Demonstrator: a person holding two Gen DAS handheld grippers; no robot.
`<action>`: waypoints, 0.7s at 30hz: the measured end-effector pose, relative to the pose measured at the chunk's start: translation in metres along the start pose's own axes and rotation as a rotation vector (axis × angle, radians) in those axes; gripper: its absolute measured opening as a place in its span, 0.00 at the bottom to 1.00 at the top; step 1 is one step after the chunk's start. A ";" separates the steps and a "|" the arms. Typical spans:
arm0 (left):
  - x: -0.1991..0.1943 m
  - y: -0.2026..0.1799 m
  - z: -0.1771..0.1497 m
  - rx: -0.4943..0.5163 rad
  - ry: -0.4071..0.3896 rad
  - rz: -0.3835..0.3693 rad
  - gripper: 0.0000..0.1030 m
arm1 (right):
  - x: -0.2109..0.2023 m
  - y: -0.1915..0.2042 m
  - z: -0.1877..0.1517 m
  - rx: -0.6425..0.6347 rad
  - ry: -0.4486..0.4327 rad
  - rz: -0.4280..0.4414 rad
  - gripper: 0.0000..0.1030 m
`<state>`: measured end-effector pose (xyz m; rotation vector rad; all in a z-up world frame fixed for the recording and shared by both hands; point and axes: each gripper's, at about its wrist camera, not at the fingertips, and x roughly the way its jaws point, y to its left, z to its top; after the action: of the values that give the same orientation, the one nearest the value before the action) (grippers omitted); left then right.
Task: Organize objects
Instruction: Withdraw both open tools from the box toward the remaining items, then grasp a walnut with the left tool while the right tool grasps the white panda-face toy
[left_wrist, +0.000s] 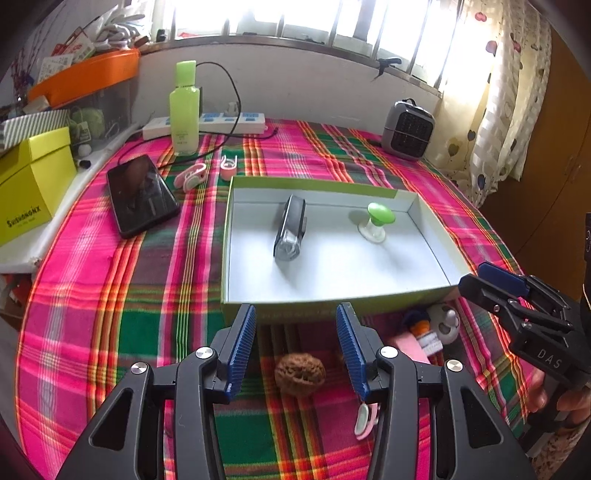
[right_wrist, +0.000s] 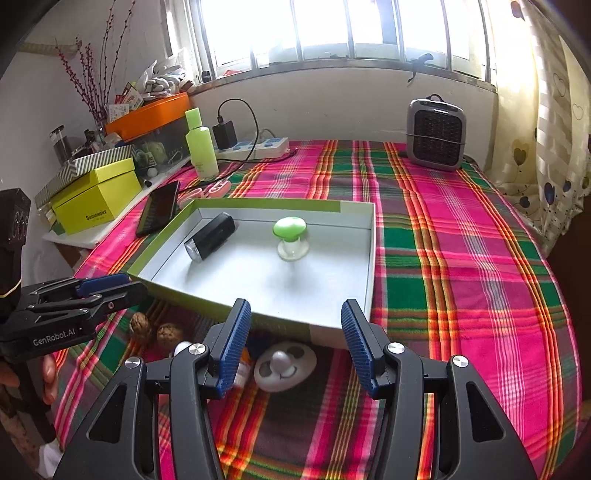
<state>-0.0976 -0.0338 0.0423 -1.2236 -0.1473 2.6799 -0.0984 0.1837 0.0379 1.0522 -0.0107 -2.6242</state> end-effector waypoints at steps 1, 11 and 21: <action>-0.001 0.000 -0.002 0.001 0.001 -0.003 0.43 | -0.001 -0.001 -0.002 0.004 0.001 0.000 0.51; 0.004 0.003 -0.018 -0.019 0.036 -0.013 0.43 | -0.005 -0.006 -0.021 0.027 0.022 -0.003 0.51; 0.014 0.002 -0.029 -0.028 0.077 -0.022 0.43 | 0.003 -0.007 -0.032 0.033 0.065 0.010 0.51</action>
<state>-0.0848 -0.0329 0.0131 -1.3232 -0.1869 2.6159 -0.0807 0.1926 0.0118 1.1455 -0.0442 -2.5880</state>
